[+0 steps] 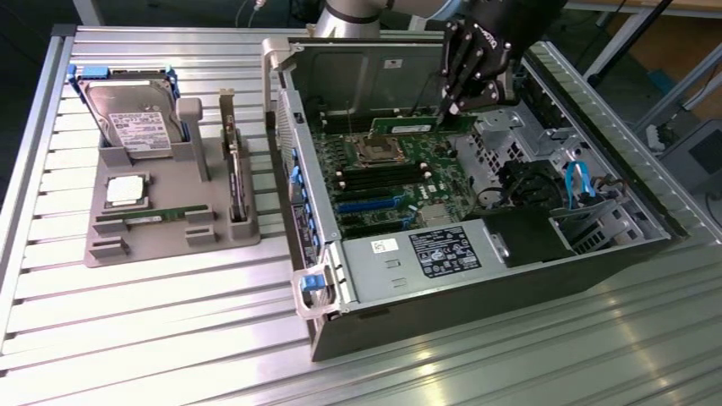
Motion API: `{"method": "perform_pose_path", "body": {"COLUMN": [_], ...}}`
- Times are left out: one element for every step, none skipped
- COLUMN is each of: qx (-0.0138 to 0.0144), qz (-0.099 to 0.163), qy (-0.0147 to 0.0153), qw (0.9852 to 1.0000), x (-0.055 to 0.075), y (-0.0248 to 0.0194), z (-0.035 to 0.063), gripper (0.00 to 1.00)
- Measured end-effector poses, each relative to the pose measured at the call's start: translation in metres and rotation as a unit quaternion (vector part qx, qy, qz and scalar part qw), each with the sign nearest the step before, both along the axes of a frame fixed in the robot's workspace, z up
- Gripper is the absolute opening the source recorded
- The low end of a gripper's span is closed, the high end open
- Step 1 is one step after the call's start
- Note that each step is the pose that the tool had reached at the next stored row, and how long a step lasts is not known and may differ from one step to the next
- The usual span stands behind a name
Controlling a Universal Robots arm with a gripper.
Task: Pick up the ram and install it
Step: 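Pick up the ram and move it above insertion slot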
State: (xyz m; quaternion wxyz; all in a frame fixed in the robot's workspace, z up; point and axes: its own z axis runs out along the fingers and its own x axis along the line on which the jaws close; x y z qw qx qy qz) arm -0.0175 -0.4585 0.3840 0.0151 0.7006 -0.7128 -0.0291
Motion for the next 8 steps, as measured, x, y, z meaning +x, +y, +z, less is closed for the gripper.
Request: {"method": "perform_pose_path", "body": {"qx": [0.0000, 0.0000, 0.0001, 0.0001, 0.0002, 0.0004, 0.0007, 0.0014], "qz": [0.000, 0.000, 0.000, 0.000, 0.000, 0.000, 0.000, 0.000], "qy": [0.0000, 0.0000, 0.0000, 0.0000, 0.0000, 0.0000, 0.0000, 0.0000], "qw": [1.0000, 1.0000, 1.0000, 1.0000, 1.0000, 1.0000, 1.0000, 1.0000], "x": [-0.0001, -0.0001, 0.0000, -0.0001, -0.0001, -0.0001, -0.0001, -0.0001], "y": [0.0016, 0.0025, 0.0034, 0.0049, 0.0059, 0.0074, 0.0087, 0.0112], "z": [0.0000, 0.0000, 0.0000, -0.0001, -0.0001, -0.0001, -0.0001, -0.0002], "gripper": [0.12, 0.12, 0.12, 0.12, 0.12, 0.12, 0.12, 0.12]}}
